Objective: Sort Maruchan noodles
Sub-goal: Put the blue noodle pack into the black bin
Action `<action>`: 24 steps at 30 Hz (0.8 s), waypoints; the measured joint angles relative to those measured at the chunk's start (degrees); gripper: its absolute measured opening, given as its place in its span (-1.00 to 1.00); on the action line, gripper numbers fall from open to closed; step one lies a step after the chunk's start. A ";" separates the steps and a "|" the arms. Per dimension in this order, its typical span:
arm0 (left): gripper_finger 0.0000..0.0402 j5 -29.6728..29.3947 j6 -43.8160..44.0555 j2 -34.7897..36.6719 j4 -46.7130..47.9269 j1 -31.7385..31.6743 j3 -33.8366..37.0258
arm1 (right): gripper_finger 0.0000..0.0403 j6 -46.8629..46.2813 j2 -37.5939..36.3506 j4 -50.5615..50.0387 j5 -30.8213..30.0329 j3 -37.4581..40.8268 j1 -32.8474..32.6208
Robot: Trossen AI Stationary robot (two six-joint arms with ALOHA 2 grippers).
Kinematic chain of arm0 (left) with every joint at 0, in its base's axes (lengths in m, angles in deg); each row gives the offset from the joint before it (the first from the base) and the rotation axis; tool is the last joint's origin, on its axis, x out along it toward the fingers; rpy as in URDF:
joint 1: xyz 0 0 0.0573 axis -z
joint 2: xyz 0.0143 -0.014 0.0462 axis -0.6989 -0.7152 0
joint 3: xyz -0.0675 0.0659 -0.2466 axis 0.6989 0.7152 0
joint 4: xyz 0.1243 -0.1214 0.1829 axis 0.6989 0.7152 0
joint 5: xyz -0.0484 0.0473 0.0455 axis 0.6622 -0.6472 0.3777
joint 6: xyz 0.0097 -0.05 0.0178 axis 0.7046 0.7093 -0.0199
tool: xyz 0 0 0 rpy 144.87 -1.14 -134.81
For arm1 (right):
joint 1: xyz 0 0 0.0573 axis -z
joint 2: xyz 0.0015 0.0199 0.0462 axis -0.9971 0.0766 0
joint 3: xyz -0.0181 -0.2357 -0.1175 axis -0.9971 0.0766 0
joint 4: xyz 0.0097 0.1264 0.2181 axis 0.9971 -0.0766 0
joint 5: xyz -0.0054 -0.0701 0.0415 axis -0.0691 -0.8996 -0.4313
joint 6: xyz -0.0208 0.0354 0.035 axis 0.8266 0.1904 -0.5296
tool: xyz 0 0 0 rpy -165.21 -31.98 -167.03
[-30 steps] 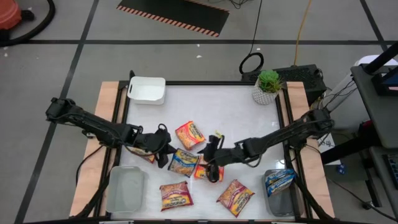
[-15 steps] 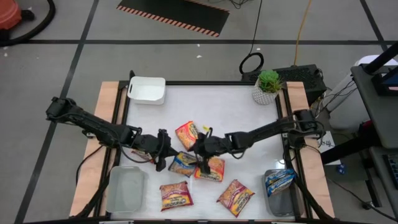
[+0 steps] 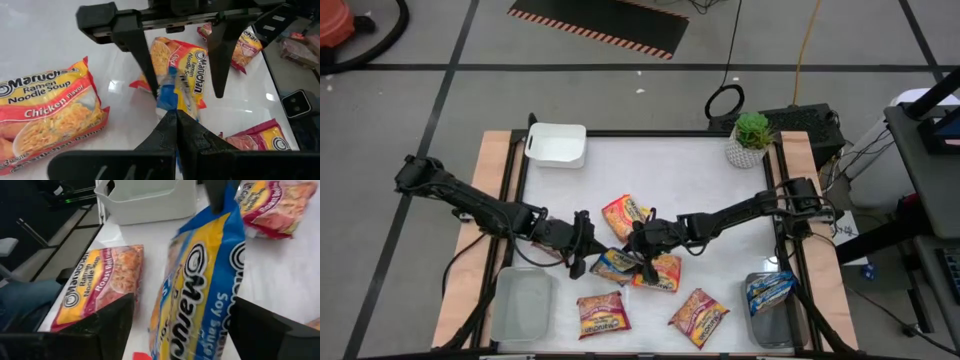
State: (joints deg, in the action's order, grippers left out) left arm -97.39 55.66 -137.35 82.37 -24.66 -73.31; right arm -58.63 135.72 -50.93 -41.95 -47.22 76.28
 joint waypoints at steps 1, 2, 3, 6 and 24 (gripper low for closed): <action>-1.00 0.00 0.00 0.00 -0.02 0.02 0.00 | 0.36 -0.39 0.00 -0.32 0.15 0.00 -0.03; -1.00 0.00 0.00 0.00 -0.02 0.02 0.00 | 0.33 -0.70 0.00 -0.69 0.24 0.00 -0.06; -1.00 0.00 0.01 0.00 -0.02 0.01 0.00 | 0.29 -1.22 0.00 -1.08 0.26 0.00 -0.06; -1.00 0.00 0.05 0.00 -0.04 0.01 0.00 | 0.14 -2.75 0.00 -1.77 0.23 0.00 -0.02; -0.84 -1.60 4.51 0.00 -1.90 -0.41 0.00 | -0.73 -4.53 -0.02 -2.60 -0.31 0.00 1.56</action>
State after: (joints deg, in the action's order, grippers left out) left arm -98.99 60.16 -137.35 80.46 -25.07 -73.31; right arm -63.16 135.70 -53.53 -42.26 -47.22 77.84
